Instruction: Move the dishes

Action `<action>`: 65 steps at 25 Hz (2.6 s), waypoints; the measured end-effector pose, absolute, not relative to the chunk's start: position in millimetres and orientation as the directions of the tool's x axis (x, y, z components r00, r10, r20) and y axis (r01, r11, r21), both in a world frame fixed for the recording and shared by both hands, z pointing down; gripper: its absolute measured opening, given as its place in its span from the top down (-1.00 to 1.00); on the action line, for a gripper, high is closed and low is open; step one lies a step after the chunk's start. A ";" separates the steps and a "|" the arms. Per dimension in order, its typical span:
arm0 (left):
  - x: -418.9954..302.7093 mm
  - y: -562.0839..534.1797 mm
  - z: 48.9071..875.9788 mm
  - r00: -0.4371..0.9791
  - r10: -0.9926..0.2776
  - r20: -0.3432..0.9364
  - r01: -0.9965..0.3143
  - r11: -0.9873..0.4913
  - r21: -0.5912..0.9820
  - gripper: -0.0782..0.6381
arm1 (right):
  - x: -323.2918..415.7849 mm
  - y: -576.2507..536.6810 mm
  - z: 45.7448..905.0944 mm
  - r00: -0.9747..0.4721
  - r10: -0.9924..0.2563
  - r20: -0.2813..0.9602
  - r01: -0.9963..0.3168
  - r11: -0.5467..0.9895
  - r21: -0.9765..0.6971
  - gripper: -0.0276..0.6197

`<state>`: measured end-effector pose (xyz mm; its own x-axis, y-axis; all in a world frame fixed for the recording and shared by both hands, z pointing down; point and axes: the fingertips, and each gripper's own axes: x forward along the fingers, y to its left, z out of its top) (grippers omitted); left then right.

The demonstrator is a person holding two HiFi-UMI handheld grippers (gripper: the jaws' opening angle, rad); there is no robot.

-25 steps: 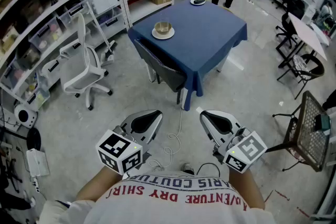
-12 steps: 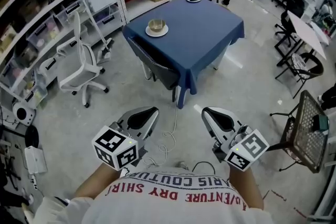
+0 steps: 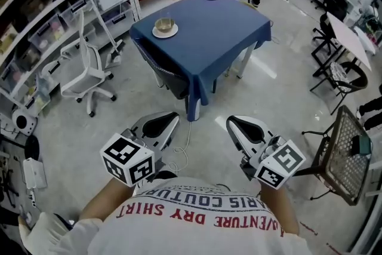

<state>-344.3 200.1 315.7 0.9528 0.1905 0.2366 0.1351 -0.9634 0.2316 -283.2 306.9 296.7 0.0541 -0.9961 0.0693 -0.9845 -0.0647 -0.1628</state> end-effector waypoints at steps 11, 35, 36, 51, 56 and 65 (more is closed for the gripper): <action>-302.9 198.9 344.2 0.953 0.156 0.260 0.083 -0.959 0.272 0.68 | -235.5 311.5 327.2 0.020 -0.995 0.097 -0.975 -0.041 -0.217 0.84; -20.5 -37.5 381.3 0.946 0.025 0.324 -0.091 -0.937 0.337 0.68 | 54.4 47.8 349.0 -0.237 -0.957 0.168 -0.952 0.194 -0.239 0.83; -17.3 -44.2 382.5 0.945 0.010 0.328 -0.108 -0.934 0.341 0.68 | 57.8 39.6 347.9 -0.255 -0.953 0.167 -0.948 0.212 -0.238 0.83; -21.5 -133.2 382.2 0.862 -0.343 0.373 -0.473 -0.808 0.351 0.68 | 92.4 -105.4 369.2 -0.537 -0.798 0.273 -0.843 0.511 -0.165 0.04; -31.0 -145.2 390.4 0.809 -0.438 0.392 -0.574 -0.733 0.365 0.68 | 92.5 -156.1 395.9 -0.586 -0.756 0.293 -0.809 0.566 -0.158 -0.04; -52.4 -153.0 402.6 0.727 -0.556 0.402 -0.686 -0.606 0.402 0.68 | 94.9 -234.6 452.0 -0.599 -0.701 0.387 -0.787 0.605 -0.124 -0.05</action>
